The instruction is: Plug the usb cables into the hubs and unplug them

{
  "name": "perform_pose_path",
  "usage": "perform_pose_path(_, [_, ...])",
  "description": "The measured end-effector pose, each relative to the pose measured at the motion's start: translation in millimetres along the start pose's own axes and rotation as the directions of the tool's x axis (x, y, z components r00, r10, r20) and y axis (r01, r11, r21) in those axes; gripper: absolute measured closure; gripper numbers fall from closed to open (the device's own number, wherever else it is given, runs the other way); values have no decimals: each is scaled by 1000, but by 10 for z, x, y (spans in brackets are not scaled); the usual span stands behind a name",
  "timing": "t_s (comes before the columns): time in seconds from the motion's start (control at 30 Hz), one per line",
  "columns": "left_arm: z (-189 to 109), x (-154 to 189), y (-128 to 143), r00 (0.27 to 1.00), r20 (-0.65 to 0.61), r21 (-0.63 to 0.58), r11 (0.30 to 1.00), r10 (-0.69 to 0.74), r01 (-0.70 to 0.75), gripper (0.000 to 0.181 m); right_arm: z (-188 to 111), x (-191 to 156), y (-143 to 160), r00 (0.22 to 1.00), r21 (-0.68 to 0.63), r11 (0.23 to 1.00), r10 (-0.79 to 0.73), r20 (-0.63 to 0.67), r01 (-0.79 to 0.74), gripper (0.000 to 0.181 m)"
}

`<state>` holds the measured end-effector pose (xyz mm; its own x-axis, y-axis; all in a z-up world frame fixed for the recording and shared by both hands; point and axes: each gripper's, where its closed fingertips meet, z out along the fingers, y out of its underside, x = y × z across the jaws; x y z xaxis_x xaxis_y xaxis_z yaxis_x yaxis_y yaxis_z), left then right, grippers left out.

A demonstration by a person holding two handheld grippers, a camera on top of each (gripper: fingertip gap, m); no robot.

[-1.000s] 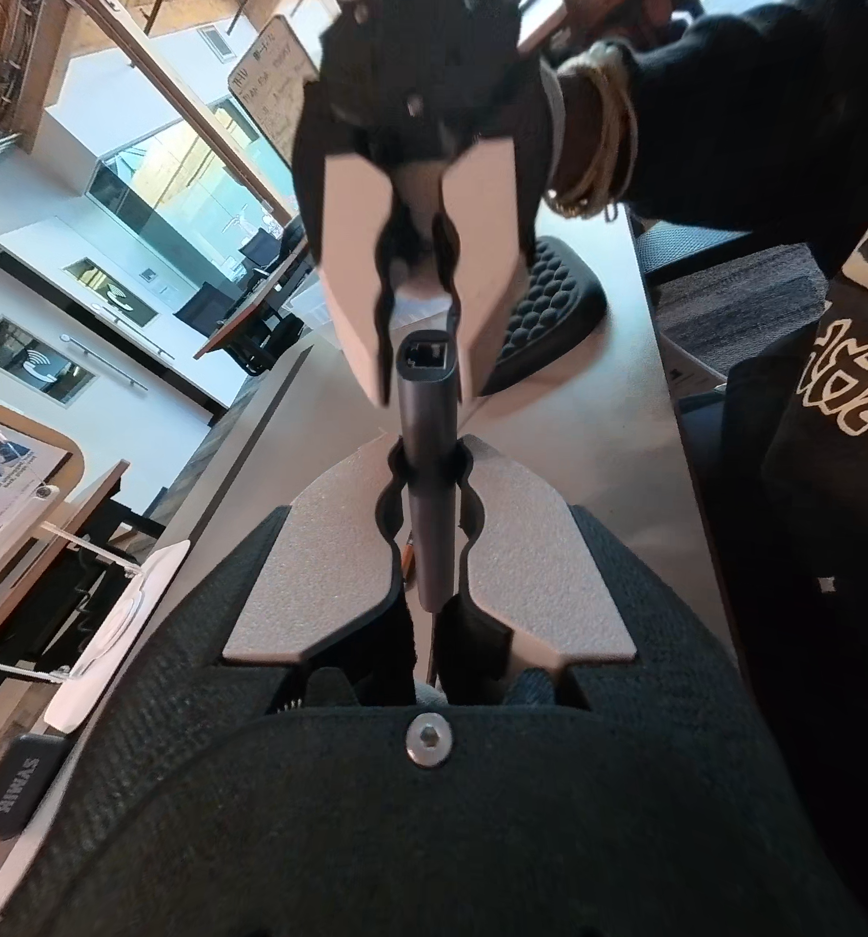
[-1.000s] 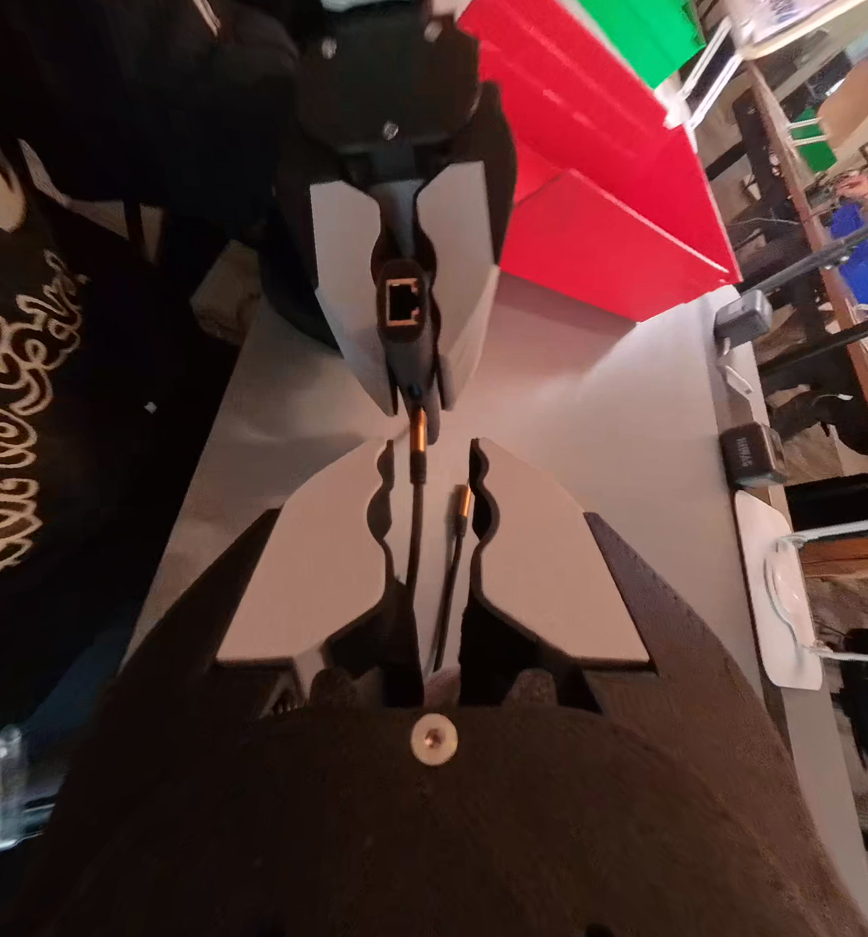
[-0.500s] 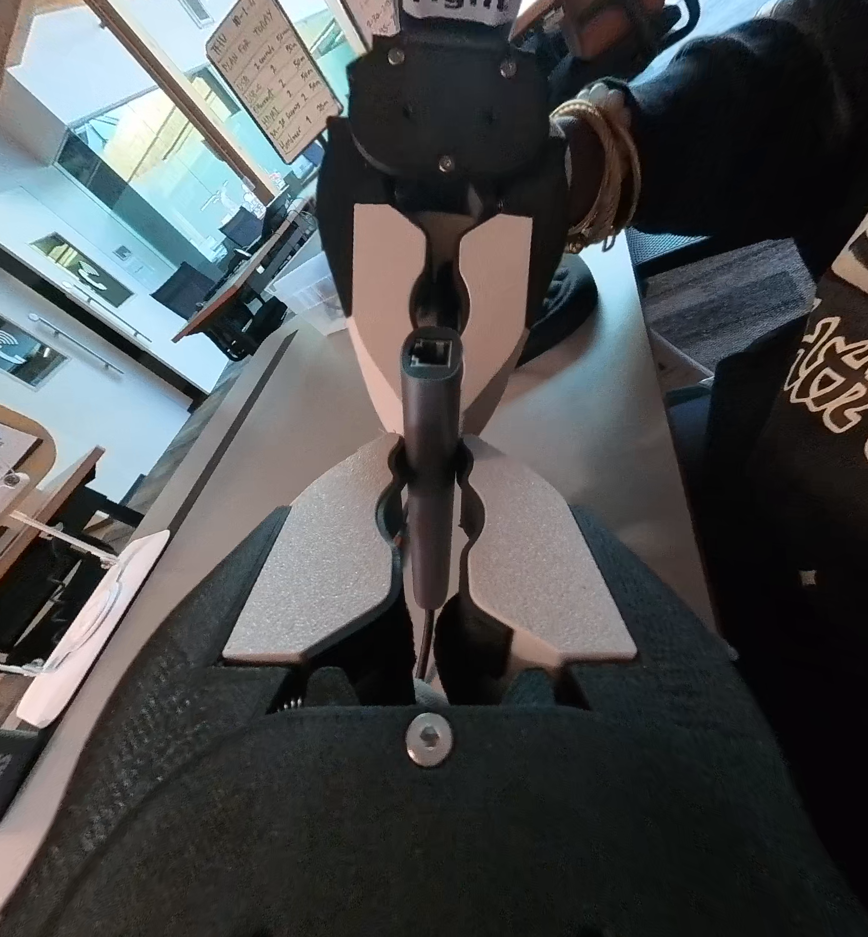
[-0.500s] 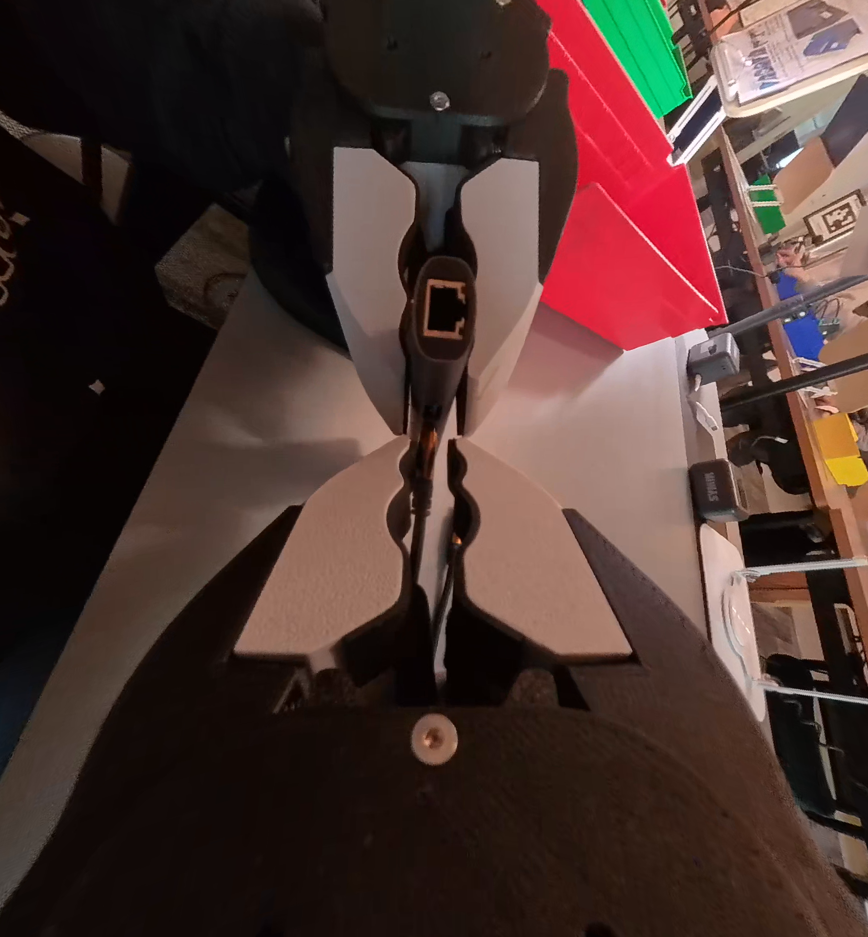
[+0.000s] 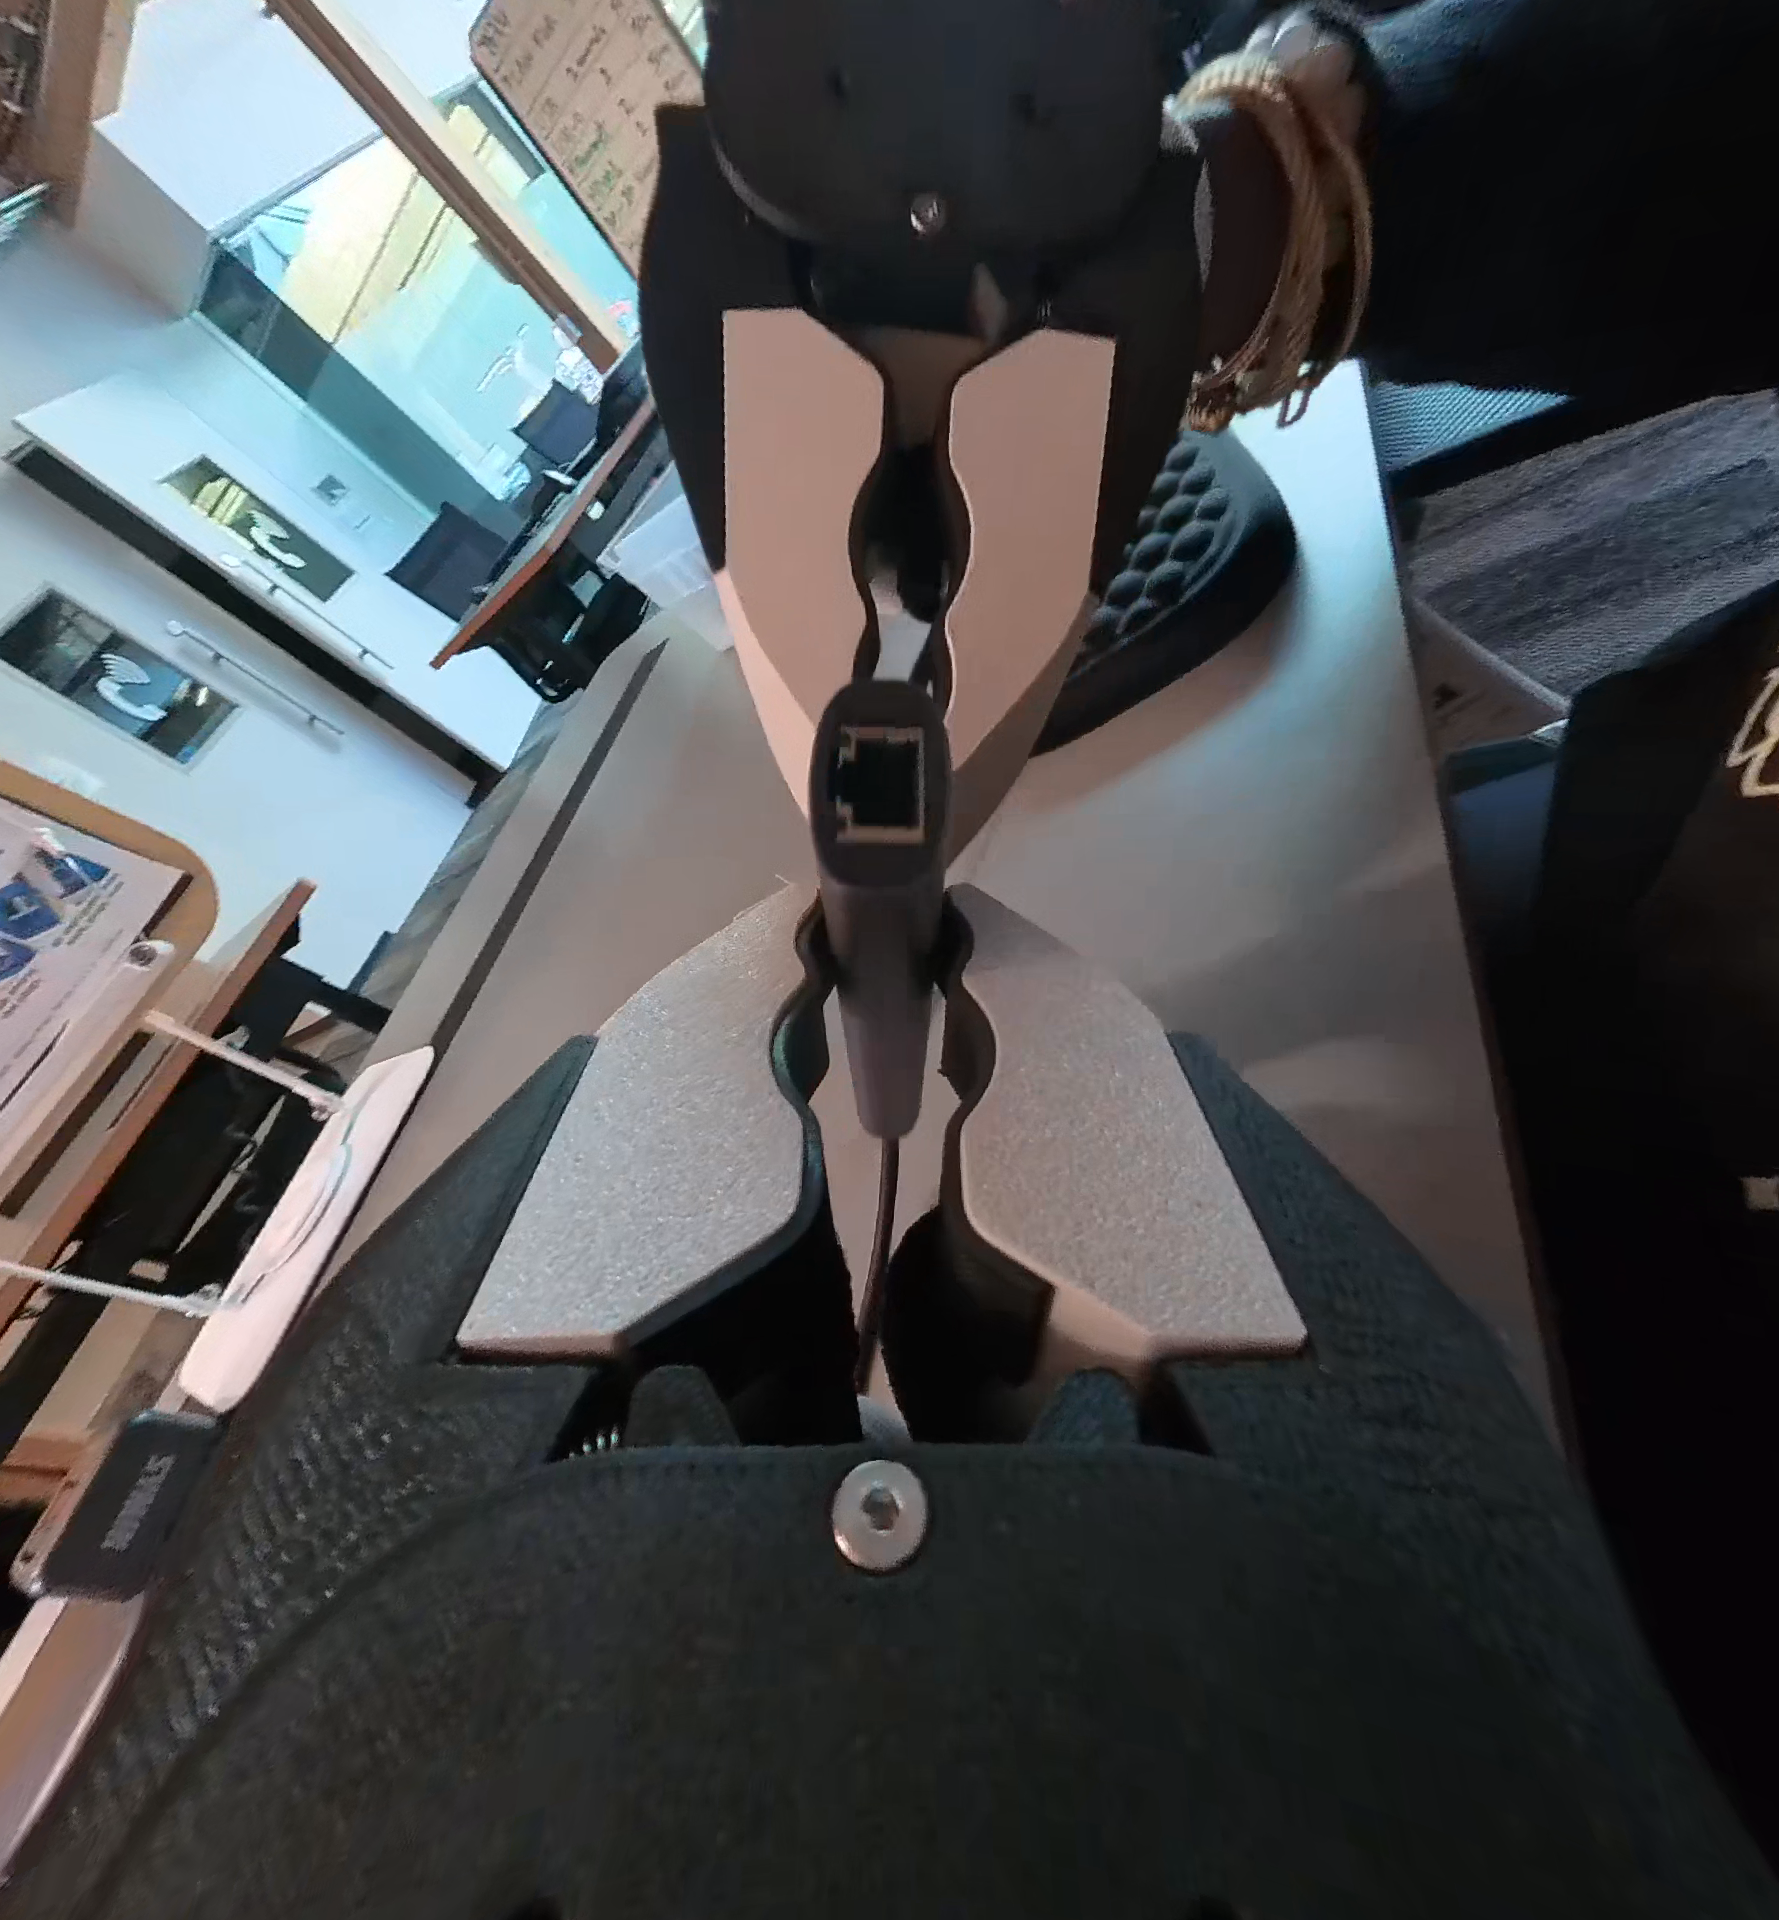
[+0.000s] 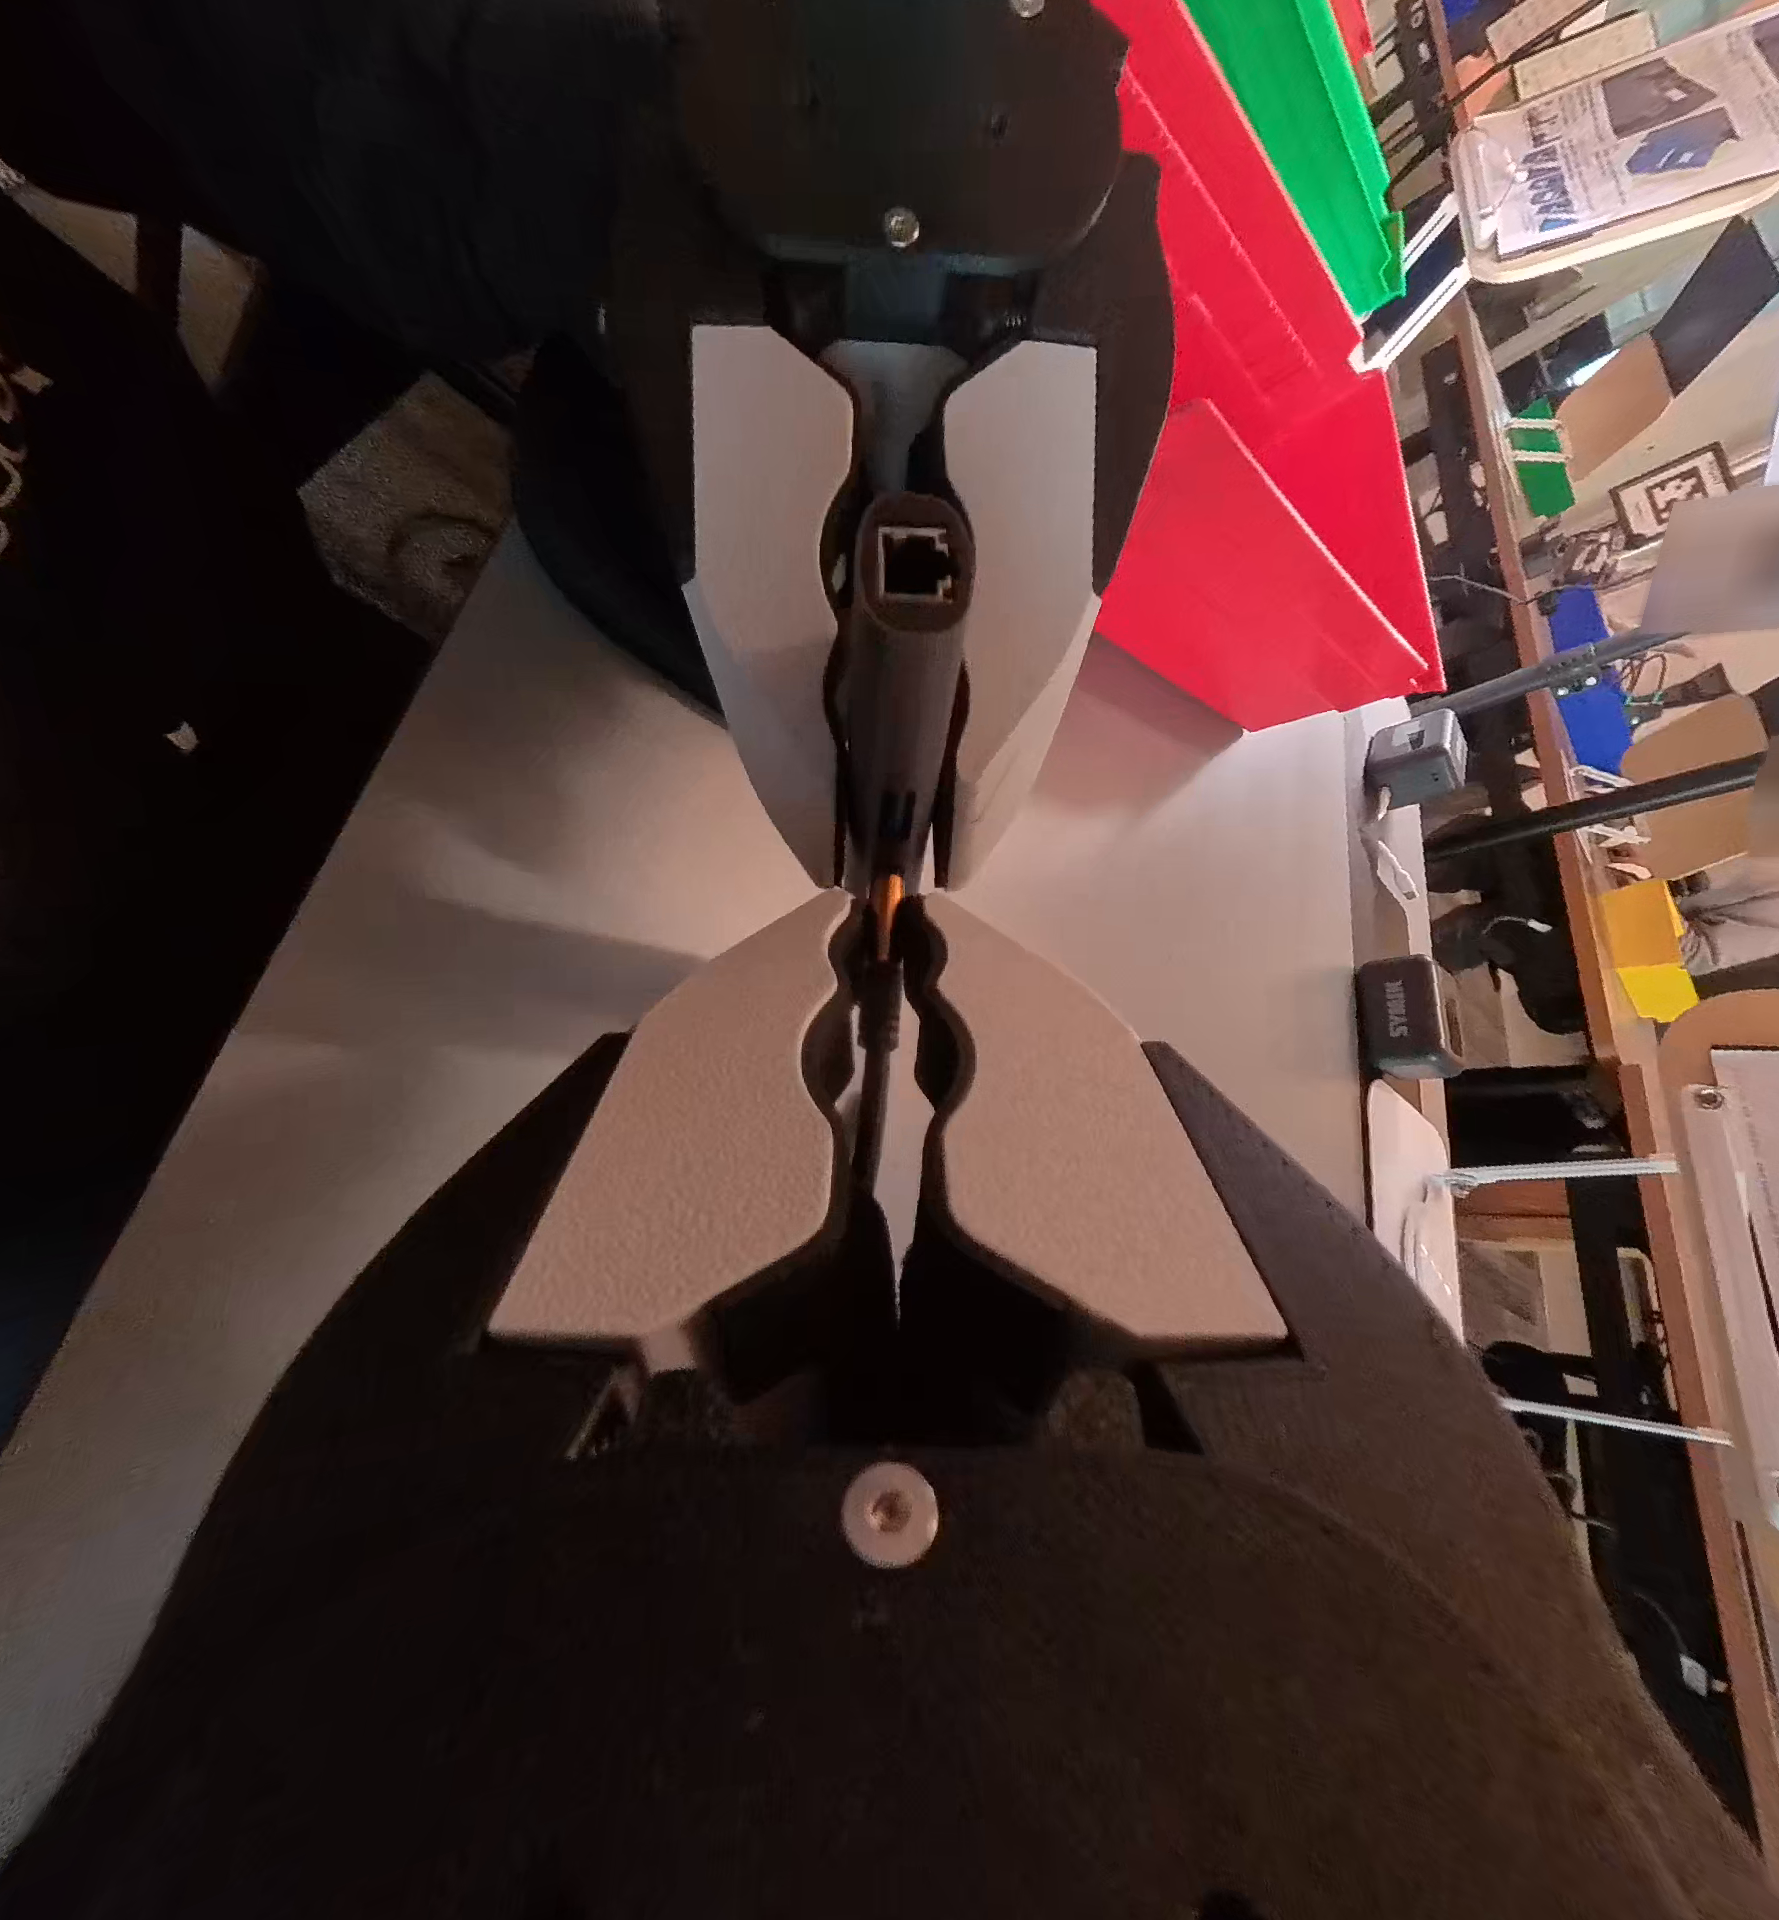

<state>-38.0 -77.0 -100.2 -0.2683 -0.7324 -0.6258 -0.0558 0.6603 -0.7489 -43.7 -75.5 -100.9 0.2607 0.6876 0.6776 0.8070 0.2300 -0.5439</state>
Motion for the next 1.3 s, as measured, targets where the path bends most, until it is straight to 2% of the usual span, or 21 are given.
perform_pose_path(0.27, [58,-39,162,992,67,-146,984,108,-98,163,46,16,118,995,-162,984,-86,-40,79,174])
perform_pose_path(0.5, [86,-53,195,986,87,-192,974,140,-121,163,25,21,143,995,-175,981,-91,-38,83,174])
perform_pose_path(0.6, [56,-73,216,985,97,-198,973,140,-119,163,84,42,140,988,-156,982,-123,-91,108,175])
perform_pose_path(0.7, [79,-45,249,978,89,-235,958,190,-165,163,154,18,304,974,-256,952,-201,-102,170,171])
perform_pose_path(0.83, [84,-50,246,977,93,-229,959,190,-165,163,161,46,299,965,-242,952,-224,-138,187,174])
perform_pose_path(1.03, [112,-19,313,976,68,-260,948,208,-184,163,165,9,295,970,-220,958,-213,-118,183,174])
perform_pose_path(1.2, [108,-17,371,970,65,-310,928,235,-204,163,206,11,331,943,-271,929,-299,-143,253,173])
perform_pose_path(1.3, [105,-32,384,969,74,-322,925,235,-200,163,219,24,340,944,-271,931,-291,-155,243,173])
